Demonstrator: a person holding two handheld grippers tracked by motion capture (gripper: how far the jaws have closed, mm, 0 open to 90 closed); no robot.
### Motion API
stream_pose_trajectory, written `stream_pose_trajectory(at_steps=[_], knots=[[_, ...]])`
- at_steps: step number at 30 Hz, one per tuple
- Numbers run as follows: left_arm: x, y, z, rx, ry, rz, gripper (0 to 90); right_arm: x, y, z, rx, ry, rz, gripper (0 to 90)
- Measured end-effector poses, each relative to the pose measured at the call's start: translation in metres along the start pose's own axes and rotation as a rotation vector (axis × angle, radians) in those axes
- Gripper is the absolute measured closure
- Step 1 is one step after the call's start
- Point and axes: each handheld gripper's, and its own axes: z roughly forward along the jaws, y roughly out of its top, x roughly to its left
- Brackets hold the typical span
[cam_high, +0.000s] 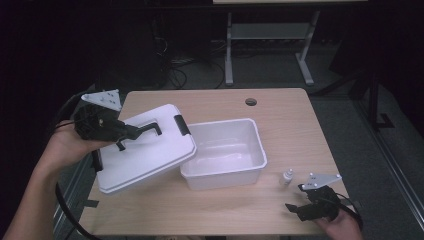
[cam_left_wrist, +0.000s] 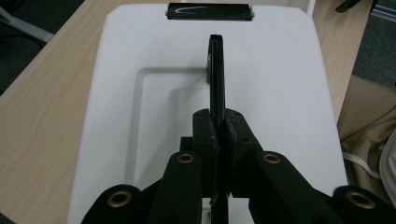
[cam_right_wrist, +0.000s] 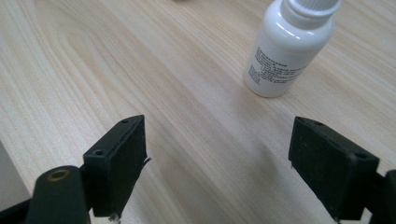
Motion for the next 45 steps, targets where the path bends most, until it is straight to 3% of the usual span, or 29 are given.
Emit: stream_pose_trajectory(at_steps=[23,31,45], knots=[[0.004,-0.052,-0.017,-0.015,0.04,-0.066,84.4,-0.001,0.001,0.0,0.003,-0.014,0.003,18.6],[0.007,-0.074,-0.009,-0.018,0.044,-0.103,84.4,-0.001,0.0,-0.001,0.003,-0.015,0.01,18.6],[0.011,-0.099,0.007,-0.021,0.036,-0.136,84.4,0.0,0.0,0.001,0.013,-0.016,-0.001,18.6]])
